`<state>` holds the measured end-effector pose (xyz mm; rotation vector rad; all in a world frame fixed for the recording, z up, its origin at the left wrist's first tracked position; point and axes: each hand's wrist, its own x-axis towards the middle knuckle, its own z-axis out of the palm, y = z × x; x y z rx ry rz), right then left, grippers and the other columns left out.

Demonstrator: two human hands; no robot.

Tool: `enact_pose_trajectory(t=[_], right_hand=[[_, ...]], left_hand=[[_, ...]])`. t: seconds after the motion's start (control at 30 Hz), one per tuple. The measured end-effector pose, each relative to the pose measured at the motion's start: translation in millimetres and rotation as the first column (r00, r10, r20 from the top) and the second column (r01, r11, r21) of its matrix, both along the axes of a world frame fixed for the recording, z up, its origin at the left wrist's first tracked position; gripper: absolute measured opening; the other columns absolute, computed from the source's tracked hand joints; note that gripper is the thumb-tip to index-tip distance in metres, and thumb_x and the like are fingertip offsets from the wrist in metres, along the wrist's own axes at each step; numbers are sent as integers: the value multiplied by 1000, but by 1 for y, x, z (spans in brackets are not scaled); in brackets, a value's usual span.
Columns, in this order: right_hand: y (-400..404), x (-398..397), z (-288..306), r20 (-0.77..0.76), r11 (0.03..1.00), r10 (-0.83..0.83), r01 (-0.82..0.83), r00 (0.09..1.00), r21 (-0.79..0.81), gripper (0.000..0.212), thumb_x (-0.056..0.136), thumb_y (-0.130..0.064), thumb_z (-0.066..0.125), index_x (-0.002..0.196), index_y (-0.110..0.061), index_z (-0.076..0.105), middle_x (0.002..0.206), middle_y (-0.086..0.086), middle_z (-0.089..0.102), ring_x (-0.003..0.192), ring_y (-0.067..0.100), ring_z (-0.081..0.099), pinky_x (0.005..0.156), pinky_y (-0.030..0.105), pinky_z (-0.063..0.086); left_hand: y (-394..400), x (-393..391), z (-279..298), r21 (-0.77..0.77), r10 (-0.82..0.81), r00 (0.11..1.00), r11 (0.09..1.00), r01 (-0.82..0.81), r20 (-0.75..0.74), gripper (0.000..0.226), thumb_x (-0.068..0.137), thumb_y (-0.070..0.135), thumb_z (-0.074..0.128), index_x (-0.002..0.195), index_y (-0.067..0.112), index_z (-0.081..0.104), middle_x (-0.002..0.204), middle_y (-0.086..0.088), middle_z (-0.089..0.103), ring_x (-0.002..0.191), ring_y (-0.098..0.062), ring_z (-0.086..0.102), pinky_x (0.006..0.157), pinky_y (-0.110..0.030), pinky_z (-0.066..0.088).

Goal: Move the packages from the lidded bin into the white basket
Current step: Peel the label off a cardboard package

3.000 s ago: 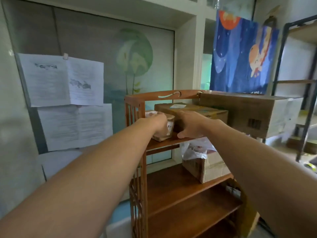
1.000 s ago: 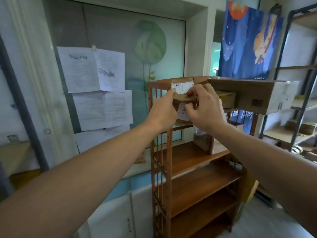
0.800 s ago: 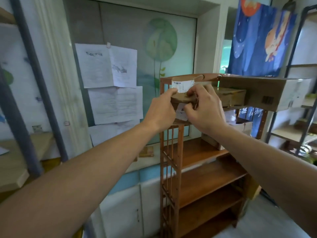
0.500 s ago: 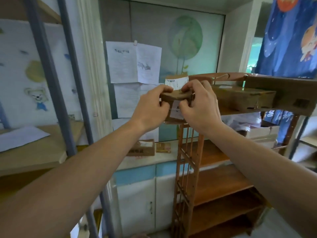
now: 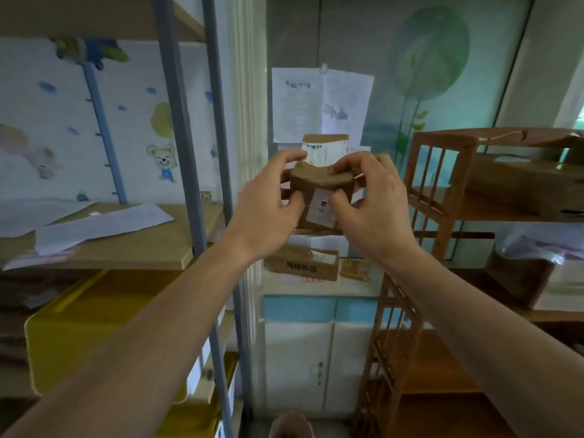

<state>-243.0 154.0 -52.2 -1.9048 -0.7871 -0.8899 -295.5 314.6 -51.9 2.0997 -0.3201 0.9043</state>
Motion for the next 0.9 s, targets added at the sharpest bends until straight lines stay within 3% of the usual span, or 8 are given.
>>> enact_pose_trajectory(t=[0.13, 0.27, 0.37, 0.47, 0.63, 0.8, 0.9], right_hand=[[9, -2, -5, -24, 995, 70, -69, 997, 68, 28, 86, -15, 65, 112, -21, 60, 112, -4, 49, 98, 9, 55, 81, 31, 58], [24, -4, -16, -16, 987, 119, -117, 993, 106, 28, 85, -16, 65, 113, -21, 61, 113, -5, 50, 99, 9, 55, 81, 34, 58], [40, -13, -20, -8, 983, 153, -151, 988, 105, 30, 83, -20, 63, 113, -21, 60, 114, -3, 50, 98, 10, 56, 79, 35, 59], [60, -25, -20, -2, 982, 170, -170, 985, 87, 31, 82, -23, 60, 113, -19, 61, 113, 0, 51, 95, 10, 54, 78, 34, 58], [106, -50, -21, 27, 975, 207, -208, 978, 72, 33, 80, -26, 56, 112, -18, 61, 112, 0, 50, 93, 7, 52, 70, 16, 48], [175, -86, -26, 21, 972, 228, -229, 973, 58, 34, 80, -29, 54, 111, -16, 61, 113, 2, 49, 92, 7, 52, 69, 19, 50], [215, -107, -27, 35, 978, 202, -203, 979, 48, 29, 82, -21, 60, 111, -16, 61, 111, 0, 47, 94, 4, 49, 72, 24, 53]], left_hand=[[2, -12, -2, -33, 56, 998, 998, -56, 1, 67, 100, 8, 60, 155, 35, 30, 143, 10, 57, 131, 0, 53, 97, -8, 47], [12, -26, -11, -51, 123, 992, 991, -124, -7, 60, 101, 11, 60, 154, 24, 36, 138, 17, 55, 122, 11, 49, 95, -4, 45], [24, -39, -12, -52, 136, 991, 990, -135, 13, 46, 101, 10, 58, 143, 28, 51, 130, 21, 59, 120, 7, 55, 101, -19, 52], [41, -54, -14, -57, 154, 987, 987, -151, 46, 37, 100, 12, 57, 129, 36, 58, 117, 23, 67, 117, -2, 65, 99, -34, 58], [85, -81, -18, -97, 195, 979, 977, -189, 54, 38, 100, 12, 57, 137, 21, 61, 127, 10, 68, 122, -4, 62, 101, -34, 56], [153, -120, -18, -98, 197, 979, 976, -192, 44, 37, 97, 14, 57, 133, 18, 67, 123, 5, 72, 119, -9, 65, 99, -39, 58], [196, -142, -22, -126, 191, 981, 975, -186, 36, 38, 96, 13, 59, 133, 19, 66, 124, 4, 73, 116, -11, 68, 95, -40, 60]])
